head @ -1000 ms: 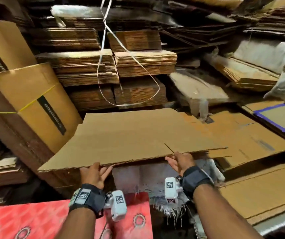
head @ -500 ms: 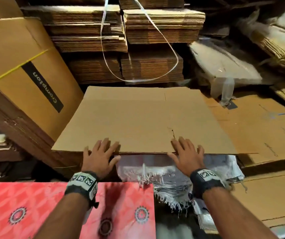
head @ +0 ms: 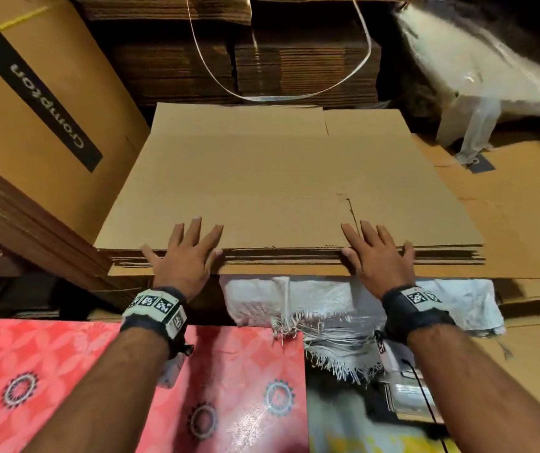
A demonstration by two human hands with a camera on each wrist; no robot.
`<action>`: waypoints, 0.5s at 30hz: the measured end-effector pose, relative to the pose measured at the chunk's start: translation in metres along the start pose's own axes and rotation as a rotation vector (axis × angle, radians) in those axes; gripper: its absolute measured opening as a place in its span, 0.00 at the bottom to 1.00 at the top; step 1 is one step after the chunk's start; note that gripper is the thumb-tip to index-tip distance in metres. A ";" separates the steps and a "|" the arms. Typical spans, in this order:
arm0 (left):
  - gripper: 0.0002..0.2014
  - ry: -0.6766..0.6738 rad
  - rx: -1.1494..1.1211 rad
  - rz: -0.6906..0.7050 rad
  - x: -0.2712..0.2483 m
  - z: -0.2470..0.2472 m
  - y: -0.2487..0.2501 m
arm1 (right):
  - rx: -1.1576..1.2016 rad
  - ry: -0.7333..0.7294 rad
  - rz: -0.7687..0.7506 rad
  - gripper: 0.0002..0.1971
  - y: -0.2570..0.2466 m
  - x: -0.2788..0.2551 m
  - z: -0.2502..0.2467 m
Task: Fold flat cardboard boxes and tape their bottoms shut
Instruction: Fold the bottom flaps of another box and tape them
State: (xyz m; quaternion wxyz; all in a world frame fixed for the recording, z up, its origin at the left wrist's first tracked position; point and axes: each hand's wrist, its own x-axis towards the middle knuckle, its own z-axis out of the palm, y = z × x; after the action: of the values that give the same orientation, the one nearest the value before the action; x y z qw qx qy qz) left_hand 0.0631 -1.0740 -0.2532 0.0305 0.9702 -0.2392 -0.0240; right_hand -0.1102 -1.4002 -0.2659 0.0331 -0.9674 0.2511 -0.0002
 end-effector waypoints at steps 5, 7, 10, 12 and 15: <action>0.24 -0.022 -0.024 0.025 0.010 0.000 -0.006 | 0.008 -0.032 0.029 0.27 -0.004 0.003 0.007; 0.25 -0.032 -0.032 0.032 0.009 -0.006 -0.005 | 0.013 -0.036 0.041 0.28 -0.007 0.000 -0.001; 0.27 0.020 -0.090 0.051 -0.011 -0.011 -0.001 | 0.067 0.094 0.015 0.29 -0.021 -0.023 -0.016; 0.28 0.092 -0.177 0.080 -0.037 -0.010 0.002 | 0.157 0.124 -0.058 0.30 -0.041 -0.053 -0.020; 0.28 0.158 -0.228 0.172 -0.094 0.004 0.001 | 0.307 0.061 -0.144 0.34 -0.084 -0.118 -0.019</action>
State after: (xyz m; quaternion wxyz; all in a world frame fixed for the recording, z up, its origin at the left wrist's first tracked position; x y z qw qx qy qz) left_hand -0.0206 -1.0310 -0.2543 0.1612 0.9353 -0.3138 0.0282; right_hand -0.1725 -1.2710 -0.2394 0.1726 -0.9661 0.1788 -0.0705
